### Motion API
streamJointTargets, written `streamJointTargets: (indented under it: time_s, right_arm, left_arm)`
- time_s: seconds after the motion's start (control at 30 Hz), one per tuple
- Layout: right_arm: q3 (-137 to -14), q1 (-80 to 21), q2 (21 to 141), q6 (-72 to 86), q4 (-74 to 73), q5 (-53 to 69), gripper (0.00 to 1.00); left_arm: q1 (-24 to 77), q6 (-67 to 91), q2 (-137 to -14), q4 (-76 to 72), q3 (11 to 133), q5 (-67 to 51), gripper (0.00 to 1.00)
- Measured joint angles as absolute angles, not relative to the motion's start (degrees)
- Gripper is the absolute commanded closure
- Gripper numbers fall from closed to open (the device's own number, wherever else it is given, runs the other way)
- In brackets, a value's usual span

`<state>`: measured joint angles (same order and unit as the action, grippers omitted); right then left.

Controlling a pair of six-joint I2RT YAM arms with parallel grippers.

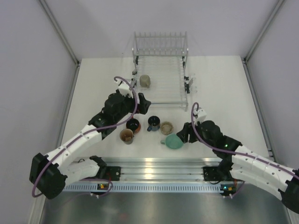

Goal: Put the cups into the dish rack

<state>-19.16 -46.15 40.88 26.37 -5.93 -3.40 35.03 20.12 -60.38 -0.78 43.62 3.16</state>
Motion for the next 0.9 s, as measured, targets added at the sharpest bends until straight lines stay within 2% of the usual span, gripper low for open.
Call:
streamJointTargets:
  time_s: [0.33, 0.43, 0.63, 0.77, 0.87, 0.9]
  right_arm:
    - [-19.2, -50.1, 46.7, 29.0, -7.4, -7.9, 0.43]
    - [-19.2, -50.9, 48.1, 29.6, -7.6, -8.7, 0.47]
    - [-19.2, -51.5, 51.3, 30.2, -7.6, -9.8, 0.69]
    - [-19.2, -51.9, 53.2, 30.6, -7.3, -9.8, 0.91]
    - [-19.4, -52.1, 53.4, 30.9, -7.3, -9.6, 1.00]
    - [-19.6, -52.2, 53.4, 31.0, -7.7, -9.7, 1.00]
  left_arm:
    - [35.0, 21.4, -56.6, 1.4, 41.3, 1.7, 0.02]
    - [35.0, 21.4, -55.4, 1.7, 41.3, 1.7, 0.02]
    - [35.0, 21.3, -55.2, 2.3, 41.3, 1.7, 0.02]
    - [35.0, 21.3, -55.2, 3.0, 41.3, 1.8, 0.02]
    - [35.0, 21.3, -55.2, 3.5, 41.3, 1.8, 0.02]
    - [35.0, 21.3, -55.2, 3.6, 41.3, 1.8, 0.02]
